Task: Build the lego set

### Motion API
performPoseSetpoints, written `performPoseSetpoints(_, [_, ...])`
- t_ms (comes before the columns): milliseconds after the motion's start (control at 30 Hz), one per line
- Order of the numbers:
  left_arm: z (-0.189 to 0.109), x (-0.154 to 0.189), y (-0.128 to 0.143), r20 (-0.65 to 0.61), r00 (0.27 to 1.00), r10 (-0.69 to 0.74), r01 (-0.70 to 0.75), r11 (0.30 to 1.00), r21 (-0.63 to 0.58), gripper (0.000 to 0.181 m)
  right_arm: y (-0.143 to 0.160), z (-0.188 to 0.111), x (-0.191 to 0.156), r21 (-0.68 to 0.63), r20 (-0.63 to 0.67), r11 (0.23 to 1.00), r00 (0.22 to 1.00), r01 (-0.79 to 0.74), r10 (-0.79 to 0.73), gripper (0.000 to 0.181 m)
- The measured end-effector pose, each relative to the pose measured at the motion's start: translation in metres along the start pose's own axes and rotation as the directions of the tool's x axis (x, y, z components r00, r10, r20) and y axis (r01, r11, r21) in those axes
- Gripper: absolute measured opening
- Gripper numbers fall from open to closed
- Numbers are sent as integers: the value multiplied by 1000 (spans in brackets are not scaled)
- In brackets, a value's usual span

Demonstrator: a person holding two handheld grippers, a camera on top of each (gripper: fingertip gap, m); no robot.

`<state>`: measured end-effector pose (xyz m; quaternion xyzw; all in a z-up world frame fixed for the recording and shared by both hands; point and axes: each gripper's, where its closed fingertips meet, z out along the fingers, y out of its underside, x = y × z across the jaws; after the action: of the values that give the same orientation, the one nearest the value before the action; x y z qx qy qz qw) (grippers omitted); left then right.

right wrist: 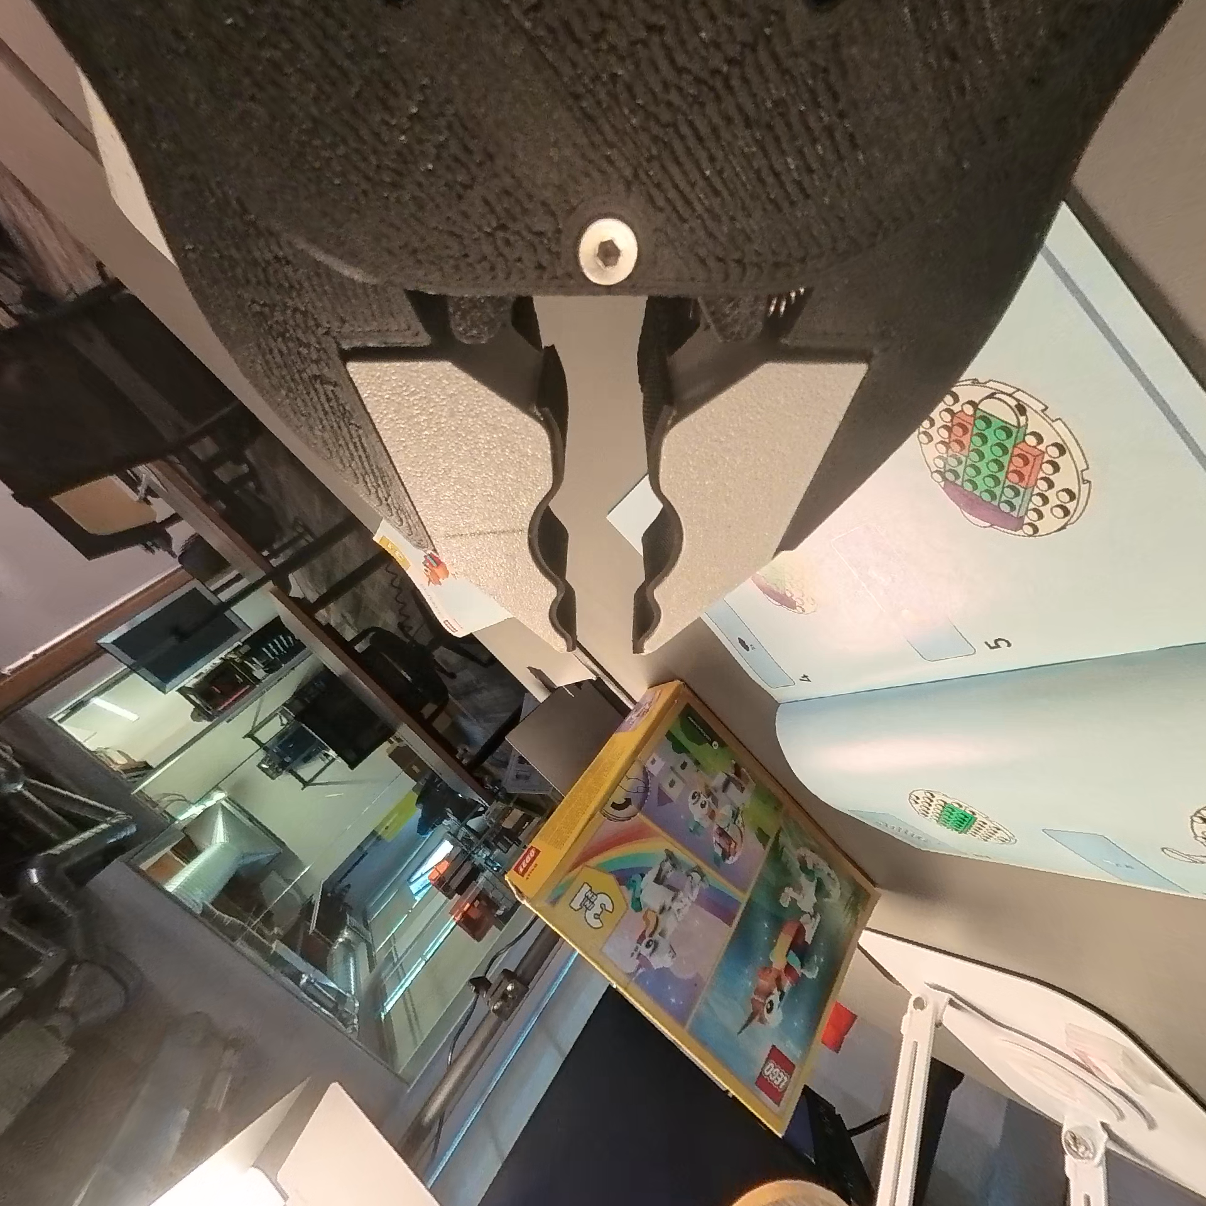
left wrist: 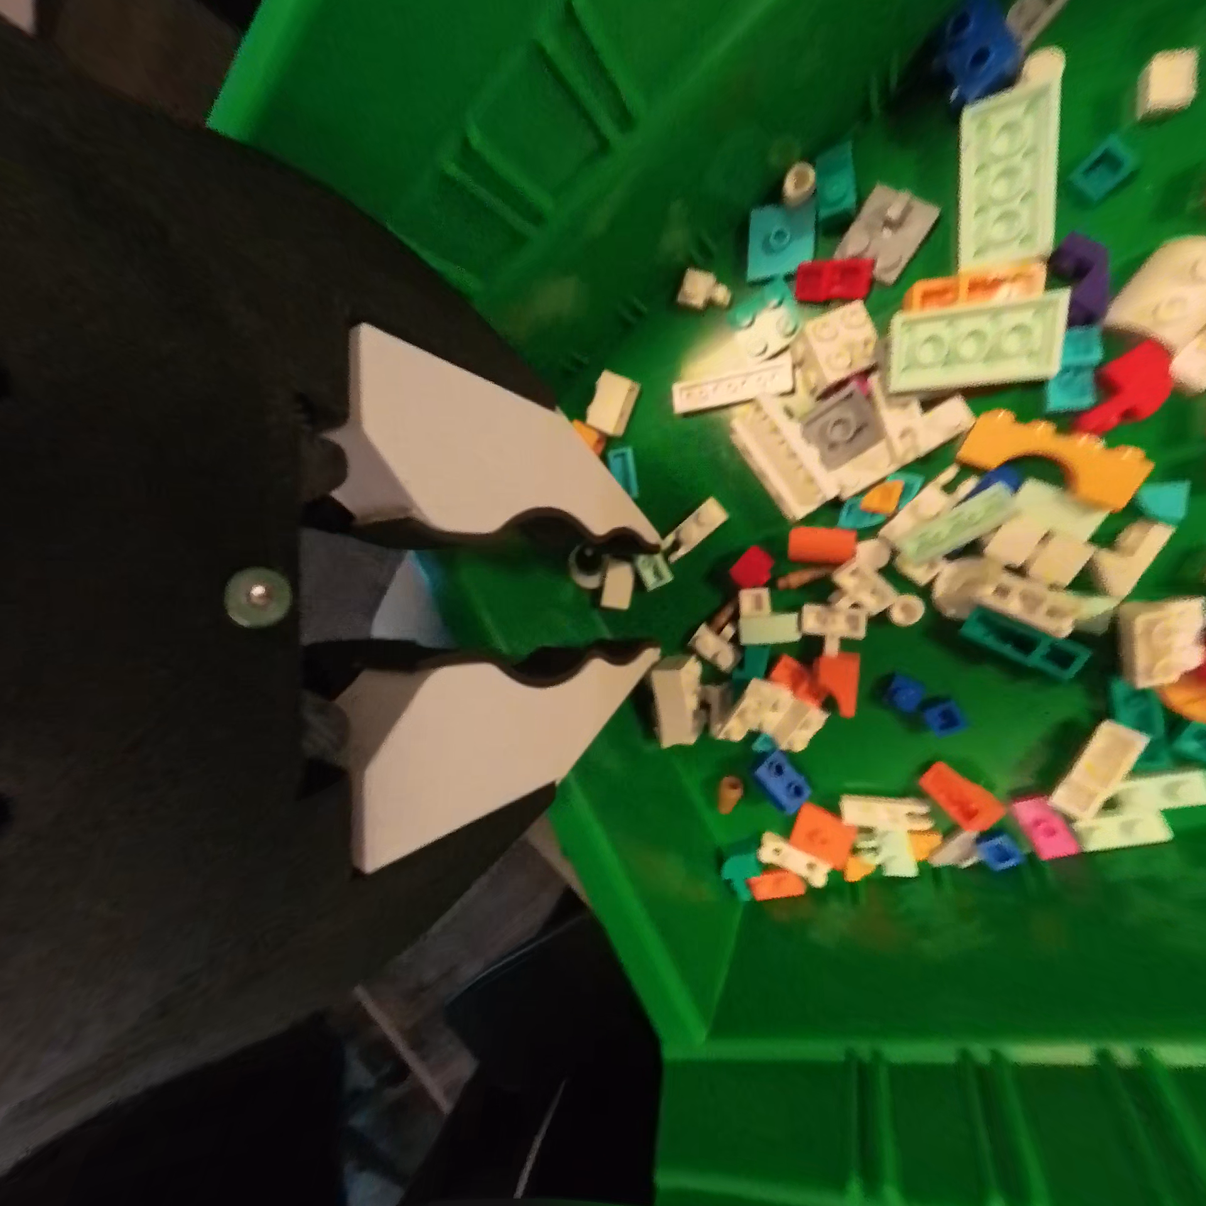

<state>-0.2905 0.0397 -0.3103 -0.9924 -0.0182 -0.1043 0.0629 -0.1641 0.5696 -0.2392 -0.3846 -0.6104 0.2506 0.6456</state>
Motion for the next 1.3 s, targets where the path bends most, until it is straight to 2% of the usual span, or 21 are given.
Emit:
performPoseSetpoints(133, [6, 11, 14, -25, 998, 59, -62, 988, -144, 29, 0, 0, 0, -1, 0, 1000, 1000, 1, -1, 16])
performPoseSetpoints(267, [10, 18, 9, -80, 994, 70, -84, 979, -187, 31, 0, 0, 0, 0, -1, 1000, 1000, 0, 0, 16])
performPoseSetpoints(333, [10, 20, 1, -98, 993, 64, -78, 985, -155, 35, 0, 0, 0, 0, -1, 1000, 1000, -1, 1, 16])
performPoseSetpoints(400, [11, 16, -17, -85, 995, 55, -60, 996, -64, 42, 0, 0, 0, 2, -1, 1000, 1000, -2, 2, 16])
performPoseSetpoints(500, [6, 12, -30, -63, 997, 52, -51, 999, 15, 41, 0, 0, 0, 1, 0, 1000, 1000, 0, 0, 16])
performPoseSetpoints(567, [1, 12, -21, -56, 996, 73, -74, 997, -16, 36, 0, 0, 0, 1, 1, 1000, 1000, 0, 0, 16])
performPoseSetpoints(733, [4, 22, 8, -78, 978, 192, -204, 957, -205, 27, 0, 0, 1, 4, -3, 1000, 1000, -6, 6, 16])
performPoseSetpoints(1000, [12, 17, 15, -76, 949, 305, -311, 873, -376, 15, 0, 0, 1, 3, -2, 1000, 1000, -5, 5, 16])
performPoseSetpoints(1100, [12, 16, 16, -79, 932, 354, -356, 852, -384, 13, -1, 0, 1, 6, -3, 1000, 1000, -9, 9, 16])
performPoseSetpoints(1200, [13, 18, 18, -95, 910, 404, -408, 829, -383, 2, -1, -1, 2, 11, -5, 1000, 1000, -14, 14, 16])
performPoseSetpoints(1300, [13, 18, 17, -86, 898, 432, -434, 832, -346, 1, -2, -1, 3, 15, -7, 1000, 1000, -20, 20, 16])
